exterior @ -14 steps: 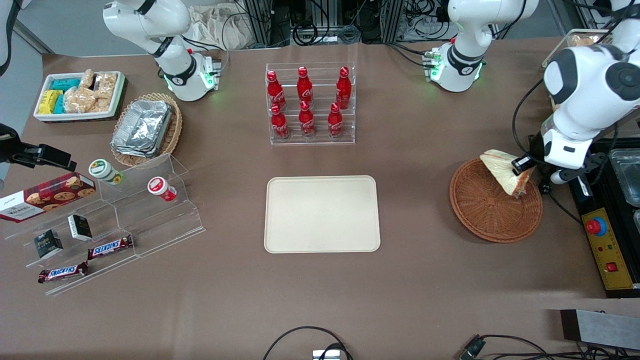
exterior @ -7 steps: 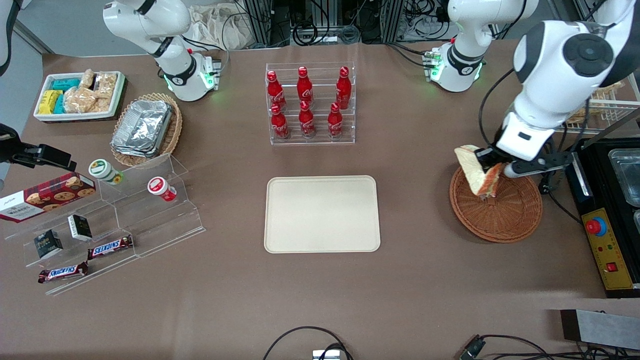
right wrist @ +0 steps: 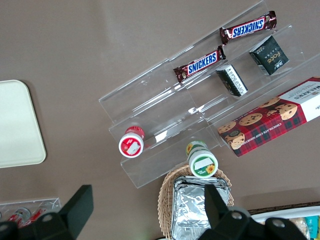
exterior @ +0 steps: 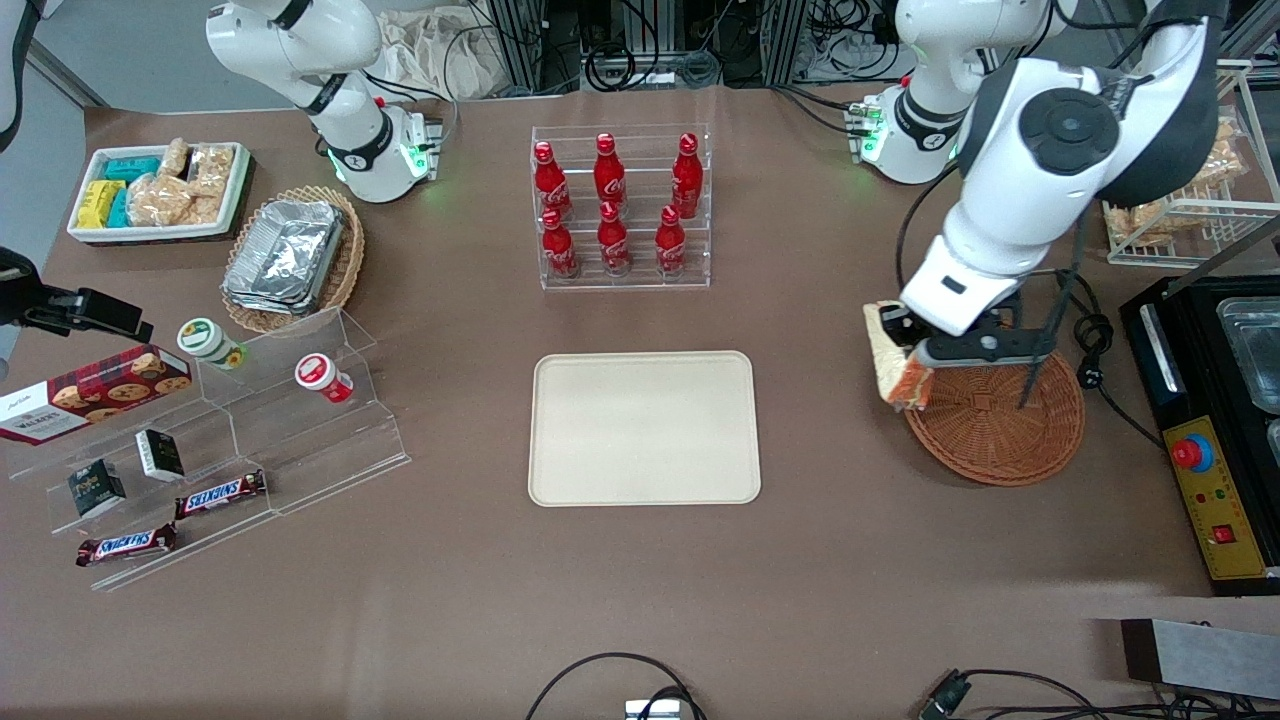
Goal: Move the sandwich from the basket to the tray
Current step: 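Carry the sandwich over the cream tray with the left gripper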
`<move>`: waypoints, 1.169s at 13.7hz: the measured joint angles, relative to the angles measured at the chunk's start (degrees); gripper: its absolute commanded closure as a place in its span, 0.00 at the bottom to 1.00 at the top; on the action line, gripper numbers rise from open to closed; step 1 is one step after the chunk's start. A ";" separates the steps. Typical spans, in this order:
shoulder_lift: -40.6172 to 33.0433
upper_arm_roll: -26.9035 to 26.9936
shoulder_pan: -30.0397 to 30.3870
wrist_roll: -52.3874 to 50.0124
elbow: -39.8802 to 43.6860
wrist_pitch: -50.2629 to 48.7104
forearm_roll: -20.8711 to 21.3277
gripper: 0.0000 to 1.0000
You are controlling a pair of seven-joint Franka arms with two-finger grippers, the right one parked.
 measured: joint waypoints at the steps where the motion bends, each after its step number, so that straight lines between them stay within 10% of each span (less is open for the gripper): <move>1: 1.83 -1.39 -0.03 -0.47 2.51 -1.34 0.67 0.84; 16: 27.36 -18.01 -2.96 -27.49 16.78 -2.38 23.87 0.82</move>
